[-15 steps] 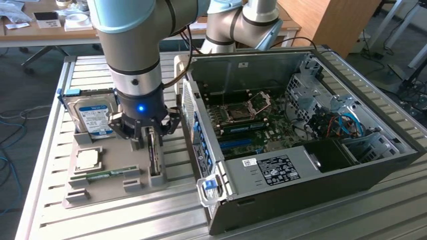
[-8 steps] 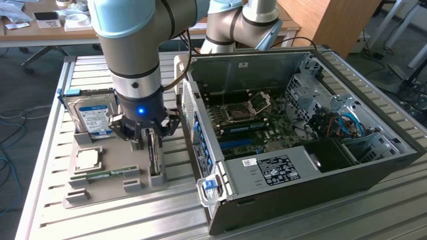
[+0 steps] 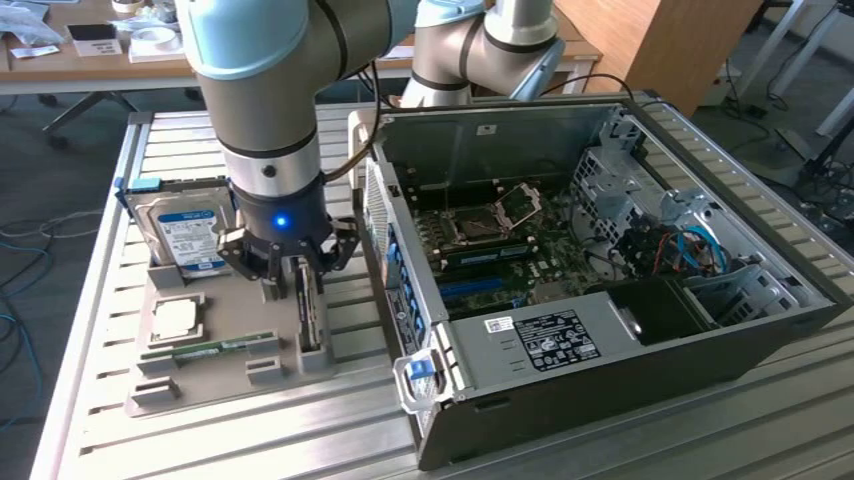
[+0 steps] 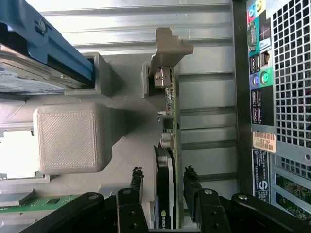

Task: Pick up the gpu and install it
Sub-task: 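Pick up the gpu and move the gpu toward the slot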

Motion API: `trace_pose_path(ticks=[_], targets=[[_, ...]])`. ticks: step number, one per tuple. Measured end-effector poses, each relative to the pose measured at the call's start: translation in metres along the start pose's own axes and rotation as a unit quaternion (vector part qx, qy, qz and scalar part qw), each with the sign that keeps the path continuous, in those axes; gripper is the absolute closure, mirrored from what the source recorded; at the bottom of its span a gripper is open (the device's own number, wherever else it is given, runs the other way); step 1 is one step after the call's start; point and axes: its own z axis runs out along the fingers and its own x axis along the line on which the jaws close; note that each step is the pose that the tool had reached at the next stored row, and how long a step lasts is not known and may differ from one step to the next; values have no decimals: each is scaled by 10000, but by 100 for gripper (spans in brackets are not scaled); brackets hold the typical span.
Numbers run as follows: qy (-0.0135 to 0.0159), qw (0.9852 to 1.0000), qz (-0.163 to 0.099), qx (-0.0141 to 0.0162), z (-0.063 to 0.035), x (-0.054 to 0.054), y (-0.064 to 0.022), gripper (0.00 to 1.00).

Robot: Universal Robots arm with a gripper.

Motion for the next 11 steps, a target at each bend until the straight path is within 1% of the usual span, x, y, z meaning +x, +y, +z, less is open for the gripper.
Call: trace_pose_path(ticks=[6,11], targets=[[1,10000,1,1,51,4,2,53],[1,10000,0,1,54,4,1,53]])
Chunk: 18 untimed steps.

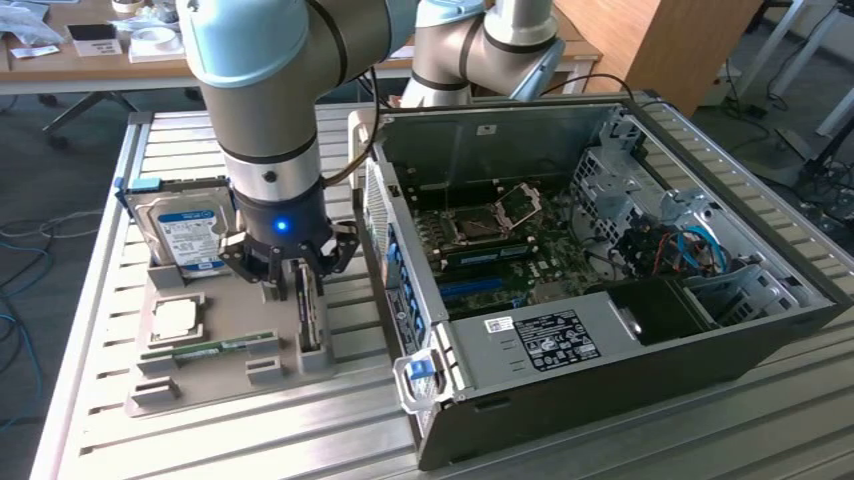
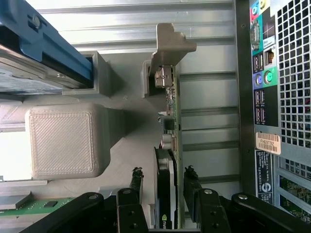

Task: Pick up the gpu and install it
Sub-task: 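Pick up the gpu and move the gpu toward the slot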

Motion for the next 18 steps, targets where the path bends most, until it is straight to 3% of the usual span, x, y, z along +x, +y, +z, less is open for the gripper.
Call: trace_pose_path(ticks=[7,8,18], targets=[[0,10000,0,0,0,0,0,55],[-1,10000,0,-1,1,0,0,61],[-1,10000,1,-1,2,-1,-1,61]])
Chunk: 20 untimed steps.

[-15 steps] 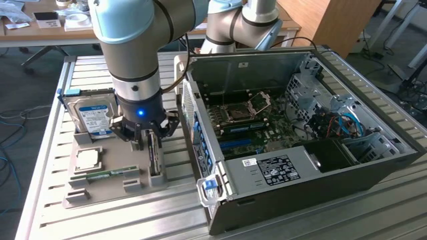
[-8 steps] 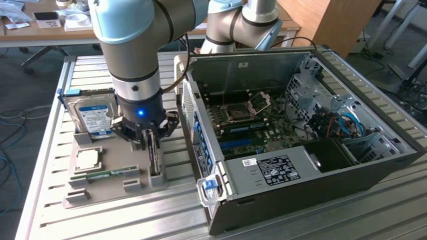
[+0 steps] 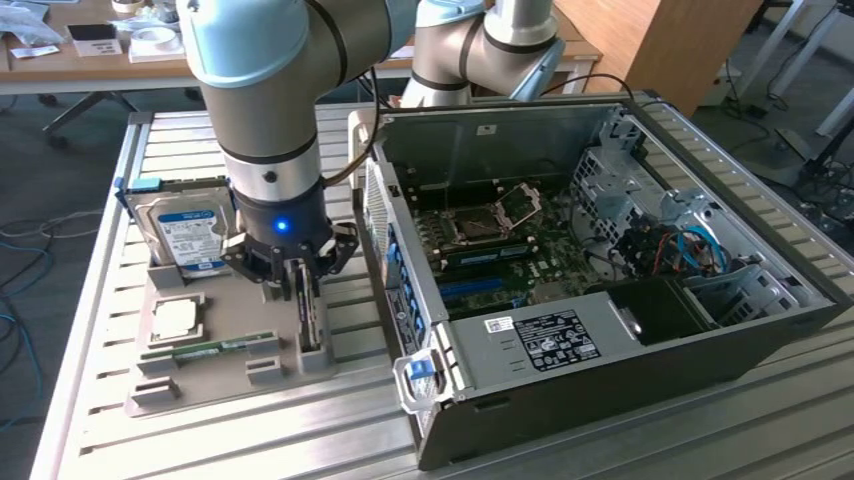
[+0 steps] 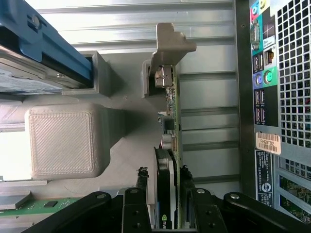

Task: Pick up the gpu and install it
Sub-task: 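Pick up the gpu and move the gpu toward the slot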

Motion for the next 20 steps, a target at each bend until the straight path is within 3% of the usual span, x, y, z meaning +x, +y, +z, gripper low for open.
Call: trace_pose_path(ticks=[20], targets=[[10,10000,0,2,-1,-21,-12,61]])
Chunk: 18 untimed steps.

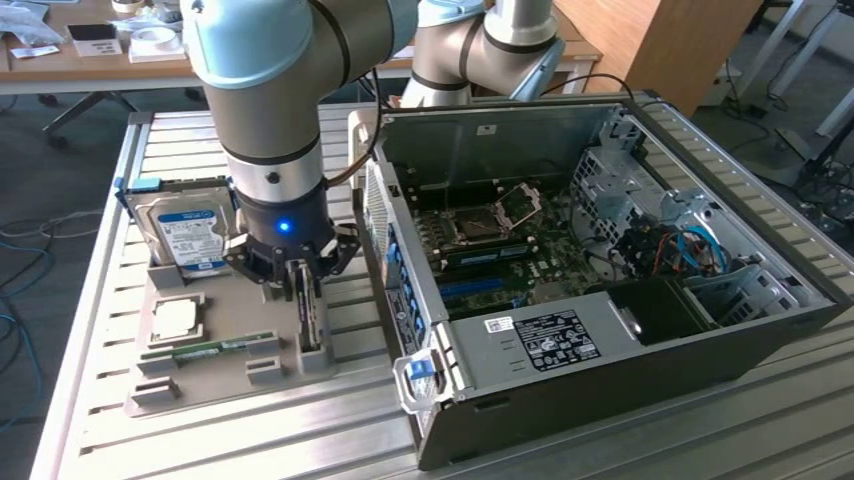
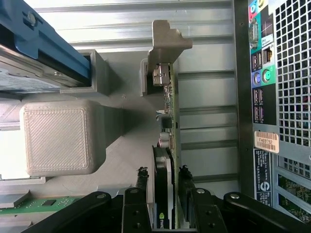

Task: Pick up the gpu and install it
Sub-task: 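Pick up the gpu and move the gpu toward the slot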

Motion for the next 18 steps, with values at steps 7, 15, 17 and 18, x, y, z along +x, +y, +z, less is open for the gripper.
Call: trace_pose_path(ticks=[7,15,17,18], targets=[[1,10000,0,0,0,0,0,73],[0,10000,0,0,0,0,0,73],[2,10000,-47,-1,0,0,0,73],[4,10000,-92,-2,0,0,0,73]])
